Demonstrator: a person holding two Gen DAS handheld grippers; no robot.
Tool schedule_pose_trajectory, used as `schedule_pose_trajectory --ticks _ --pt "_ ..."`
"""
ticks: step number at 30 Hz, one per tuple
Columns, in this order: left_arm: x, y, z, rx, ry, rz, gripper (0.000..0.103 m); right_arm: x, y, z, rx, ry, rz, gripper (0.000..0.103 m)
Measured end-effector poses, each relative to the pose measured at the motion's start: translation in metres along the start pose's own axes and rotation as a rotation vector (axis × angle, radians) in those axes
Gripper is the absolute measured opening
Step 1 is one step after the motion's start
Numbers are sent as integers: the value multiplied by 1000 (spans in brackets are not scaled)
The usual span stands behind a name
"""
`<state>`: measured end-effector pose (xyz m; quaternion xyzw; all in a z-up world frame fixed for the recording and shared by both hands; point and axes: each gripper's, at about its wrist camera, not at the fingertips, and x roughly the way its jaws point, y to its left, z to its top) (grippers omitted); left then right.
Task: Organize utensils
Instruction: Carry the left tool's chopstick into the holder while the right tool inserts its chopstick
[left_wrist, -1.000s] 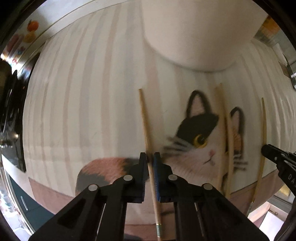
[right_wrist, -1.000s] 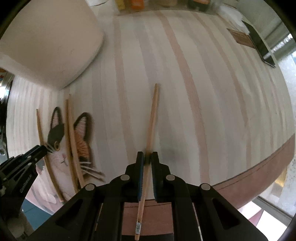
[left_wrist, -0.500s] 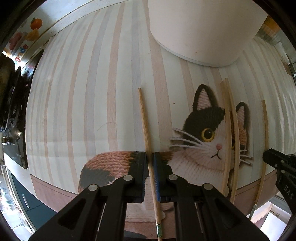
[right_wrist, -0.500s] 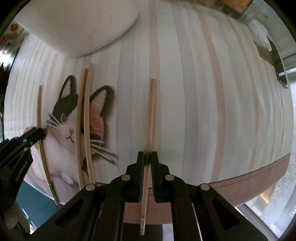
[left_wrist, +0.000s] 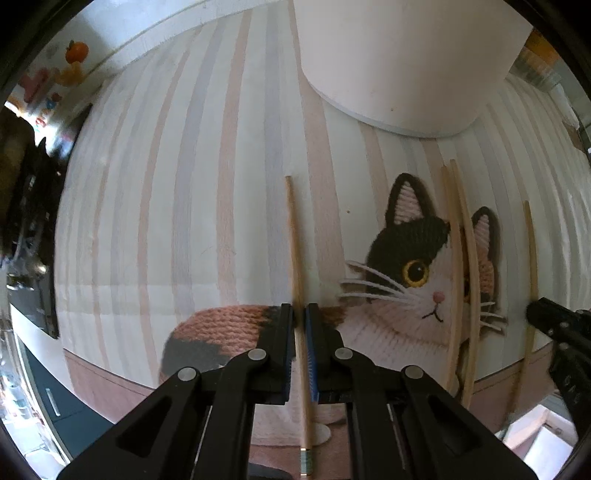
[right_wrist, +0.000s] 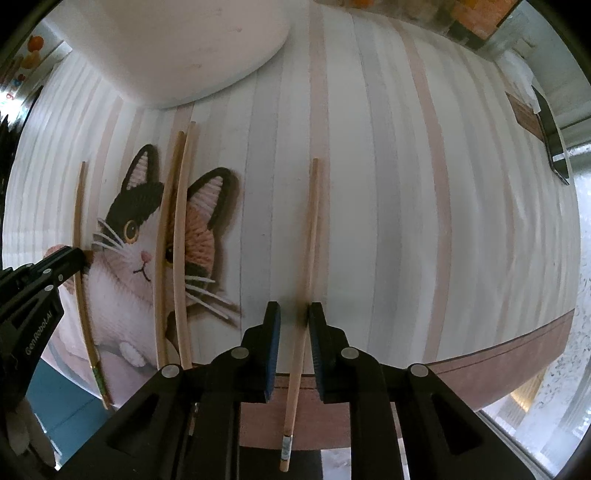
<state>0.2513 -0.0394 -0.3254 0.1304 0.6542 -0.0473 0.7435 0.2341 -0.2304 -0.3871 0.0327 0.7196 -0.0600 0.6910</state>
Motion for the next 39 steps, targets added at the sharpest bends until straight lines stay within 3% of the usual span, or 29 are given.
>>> schedule_pose_trajectory --ticks 1,4,11,19,24,32,39 --pt "-4 0 0 8 -16 15 4 -2 -1 -4 8 -8 -5 7" --pt "-17 0 0 35 -63 49 4 -7 -8 -10 32 -30 11 7" --pt "-65 10 4 30 -197 93 4 -53 2 -18 4 -176 -18 7" --pt "-141 33 3 -9 -380 116 4 -139 5 -14 -18 -369 -25 7" --pt "-202 50 8 -71 -507 90 3 -195 -11 -5 -16 -482 22 7" --pt "-323 82 31 -167 -744 -39 3 -296 -19 22 24 -662 165 7" --pt "-372 72 79 -131 -823 -89 3 -364 -21 69 52 -845 206 7"
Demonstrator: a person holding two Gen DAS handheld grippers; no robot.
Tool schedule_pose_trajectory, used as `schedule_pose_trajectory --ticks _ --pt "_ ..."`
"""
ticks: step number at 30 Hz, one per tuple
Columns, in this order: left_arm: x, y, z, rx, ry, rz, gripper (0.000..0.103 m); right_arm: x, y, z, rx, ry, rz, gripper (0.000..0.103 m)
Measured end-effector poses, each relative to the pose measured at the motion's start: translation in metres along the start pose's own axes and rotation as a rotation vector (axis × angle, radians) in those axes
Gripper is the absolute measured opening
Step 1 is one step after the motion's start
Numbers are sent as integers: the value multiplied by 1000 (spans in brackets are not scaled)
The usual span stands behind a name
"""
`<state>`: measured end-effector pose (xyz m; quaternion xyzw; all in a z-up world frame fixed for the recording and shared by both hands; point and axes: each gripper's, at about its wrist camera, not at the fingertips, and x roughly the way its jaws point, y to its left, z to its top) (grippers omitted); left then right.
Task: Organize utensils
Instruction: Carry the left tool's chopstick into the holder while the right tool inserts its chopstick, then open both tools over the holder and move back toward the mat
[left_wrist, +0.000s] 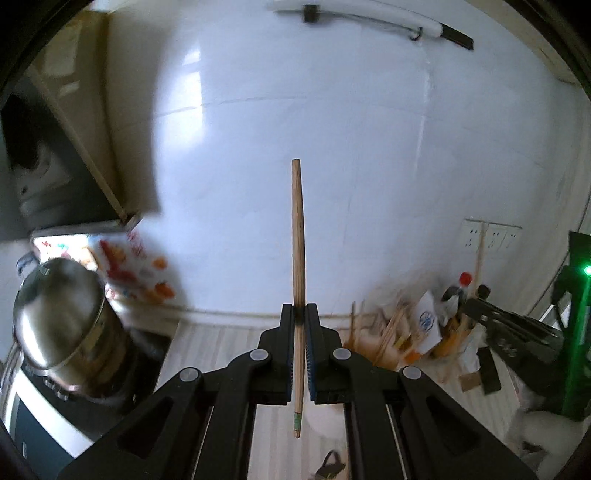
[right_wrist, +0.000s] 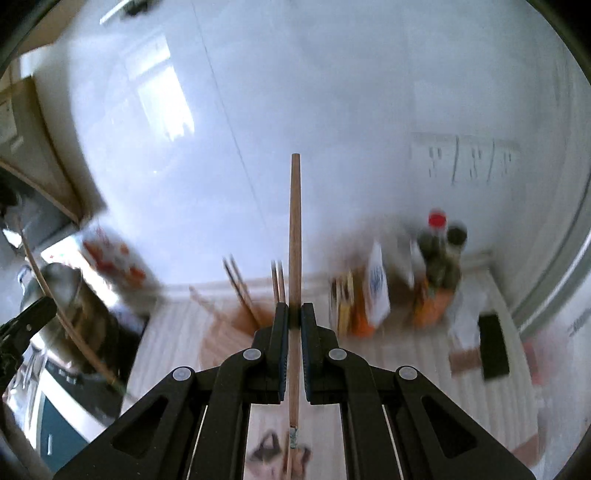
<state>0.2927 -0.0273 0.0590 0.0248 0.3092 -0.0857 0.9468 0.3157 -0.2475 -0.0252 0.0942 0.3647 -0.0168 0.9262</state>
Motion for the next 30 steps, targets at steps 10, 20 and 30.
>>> schedule_pose_trajectory --ticks 10,20,30 --pt "78 -42 28 27 62 -40 3 46 1 47 65 -140 28 7" --pt "134 -46 16 0 146 -44 3 94 -24 31 192 -157 75 7" --pt "147 -21 -2 -3 209 39 17 129 -17 19 113 -75 99 7"
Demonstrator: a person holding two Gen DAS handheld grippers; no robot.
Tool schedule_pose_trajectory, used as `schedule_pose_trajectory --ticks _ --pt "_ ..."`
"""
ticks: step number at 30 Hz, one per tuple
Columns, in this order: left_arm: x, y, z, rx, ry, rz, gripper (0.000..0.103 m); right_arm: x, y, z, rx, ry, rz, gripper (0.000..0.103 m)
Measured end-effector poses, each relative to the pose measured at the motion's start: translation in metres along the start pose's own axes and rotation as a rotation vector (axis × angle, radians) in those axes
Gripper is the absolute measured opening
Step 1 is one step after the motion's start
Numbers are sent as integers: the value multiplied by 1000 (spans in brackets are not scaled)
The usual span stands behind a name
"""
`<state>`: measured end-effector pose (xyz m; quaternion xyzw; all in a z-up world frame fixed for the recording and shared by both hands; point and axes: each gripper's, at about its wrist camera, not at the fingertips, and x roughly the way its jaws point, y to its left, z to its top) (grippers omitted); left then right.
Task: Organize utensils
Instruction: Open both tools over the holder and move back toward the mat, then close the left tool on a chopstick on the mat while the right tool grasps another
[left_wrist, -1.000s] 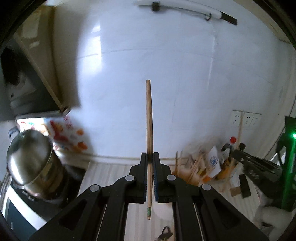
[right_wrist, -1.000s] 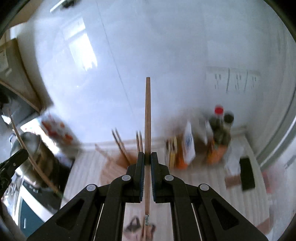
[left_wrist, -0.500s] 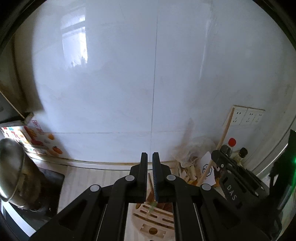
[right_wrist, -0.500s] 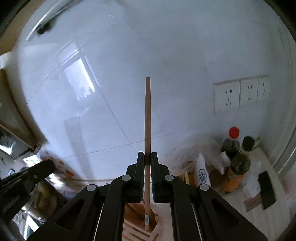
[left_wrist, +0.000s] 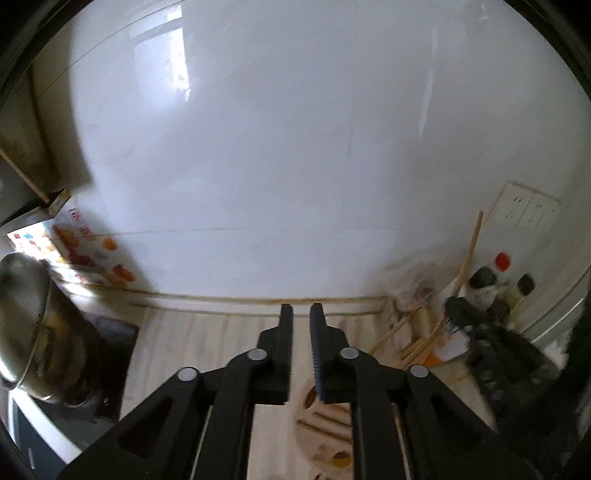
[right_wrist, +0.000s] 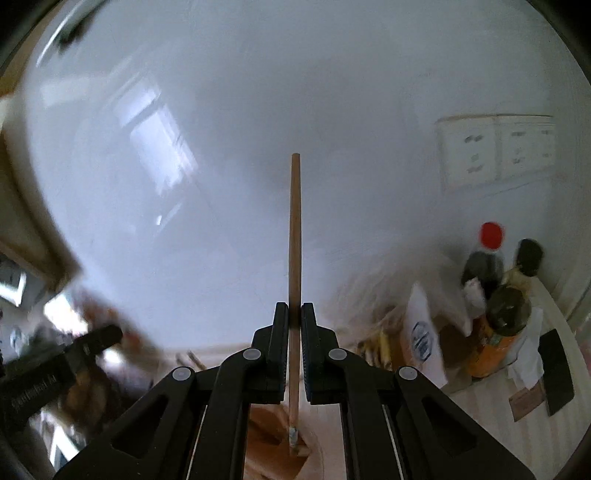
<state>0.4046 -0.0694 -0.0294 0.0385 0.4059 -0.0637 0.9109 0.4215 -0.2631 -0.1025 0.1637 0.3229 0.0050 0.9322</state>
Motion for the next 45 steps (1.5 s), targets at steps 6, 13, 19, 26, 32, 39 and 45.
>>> schedule_pose_trajectory --ticks 6,13,19,26,32,39,45 --pt "-11 25 -20 9 -42 95 90 -27 1 -4 -4 6 33 54" --pt "-7 40 -49 8 19 119 90 -68 -22 -14 94 60 -14 54" --pt "13 45 -118 35 111 166 90 -78 -47 -63 176 157 -27 54" --pt "80 54 -245 59 425 198 90 -35 -66 -184 235 489 -60 53" --pt "121 66 -301 17 594 185 90 14 -49 -260 166 720 -78 47" --pt "130 64 -320 -3 613 177 90 49 -24 -295 15 807 -160 18" --pt "118 35 -323 40 594 136 90 46 -16 -302 -146 814 -237 6"
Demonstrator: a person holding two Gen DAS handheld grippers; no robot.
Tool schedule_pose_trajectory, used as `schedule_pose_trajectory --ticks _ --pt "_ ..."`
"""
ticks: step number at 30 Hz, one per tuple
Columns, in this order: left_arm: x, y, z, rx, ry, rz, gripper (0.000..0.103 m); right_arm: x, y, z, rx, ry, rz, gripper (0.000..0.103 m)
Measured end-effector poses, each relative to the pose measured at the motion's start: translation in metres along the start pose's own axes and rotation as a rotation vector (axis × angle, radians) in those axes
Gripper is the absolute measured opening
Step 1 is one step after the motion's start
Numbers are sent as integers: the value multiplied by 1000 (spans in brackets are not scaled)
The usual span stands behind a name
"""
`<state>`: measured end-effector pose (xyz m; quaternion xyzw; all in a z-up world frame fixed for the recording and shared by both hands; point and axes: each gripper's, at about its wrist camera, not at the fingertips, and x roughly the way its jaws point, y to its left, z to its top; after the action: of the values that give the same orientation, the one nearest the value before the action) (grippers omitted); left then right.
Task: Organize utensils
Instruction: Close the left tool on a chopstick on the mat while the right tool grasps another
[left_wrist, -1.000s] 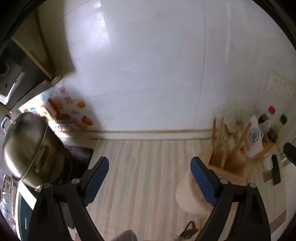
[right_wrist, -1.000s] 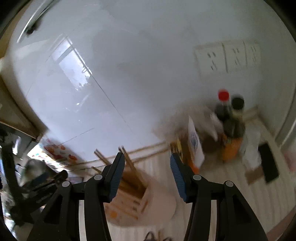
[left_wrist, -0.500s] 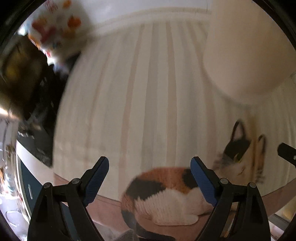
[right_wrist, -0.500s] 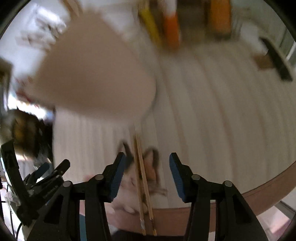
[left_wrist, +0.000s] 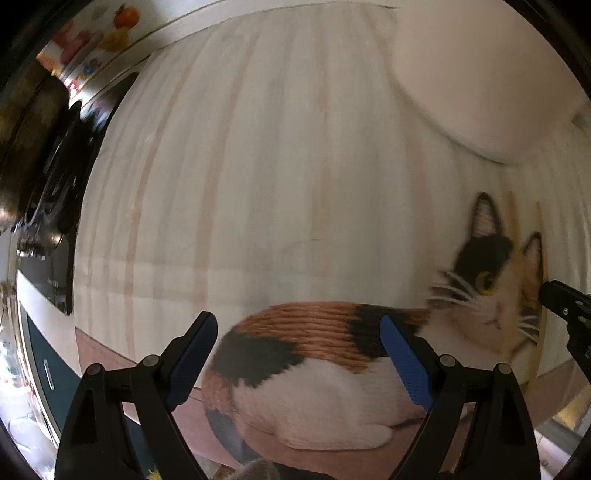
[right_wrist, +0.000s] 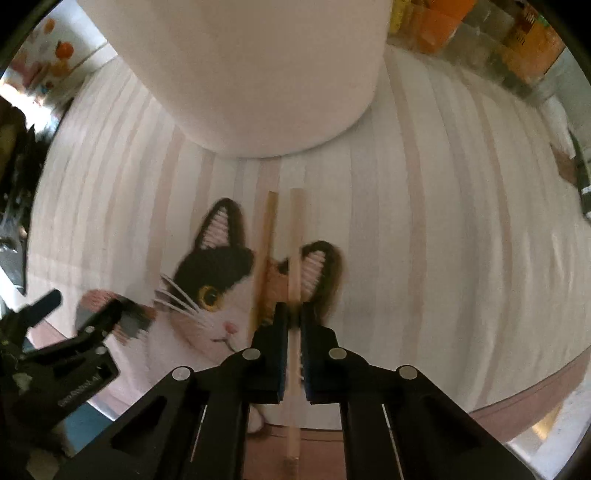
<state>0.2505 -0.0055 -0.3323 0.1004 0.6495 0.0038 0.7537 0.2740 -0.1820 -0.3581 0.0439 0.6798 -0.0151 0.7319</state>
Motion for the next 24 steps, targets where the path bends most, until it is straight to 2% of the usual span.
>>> schedule_pose_trajectory --ticks 4,8,10,11,12,14,16,18,22,24 --pt "-16 -37 -1 57 -15 -63 90 -5 -35 -9 55 19 -44 6" --pt "-17 -80 -3 113 47 -208 89 -10 -84 -20 144 32 -62 6" --pt "-15 -101 -4 158 67 -245 86 -12 -107 -26 190 33 -53 7" --pt "-14 -109 -5 180 66 -242 81 -13 -115 -28 206 38 -36 7" --pt "-13 -116 -7 205 65 -233 65 -14 -121 -30 218 44 -35 7" --pt "-15 -127 -9 246 34 -189 57 -16 -129 -33 234 48 -38 7" --pt "-20 -126 -8 247 14 -188 23 -17 -138 -40 252 41 -33 7" --pt "-21 -121 -6 238 17 -187 7 -18 -143 -43 265 35 -33 7" --pt "-18 -98 -2 203 17 -151 5 -19 -141 -50 269 27 -51 7" --pt "-16 -83 -3 176 23 -129 5 -20 -135 -50 264 24 -32 7"
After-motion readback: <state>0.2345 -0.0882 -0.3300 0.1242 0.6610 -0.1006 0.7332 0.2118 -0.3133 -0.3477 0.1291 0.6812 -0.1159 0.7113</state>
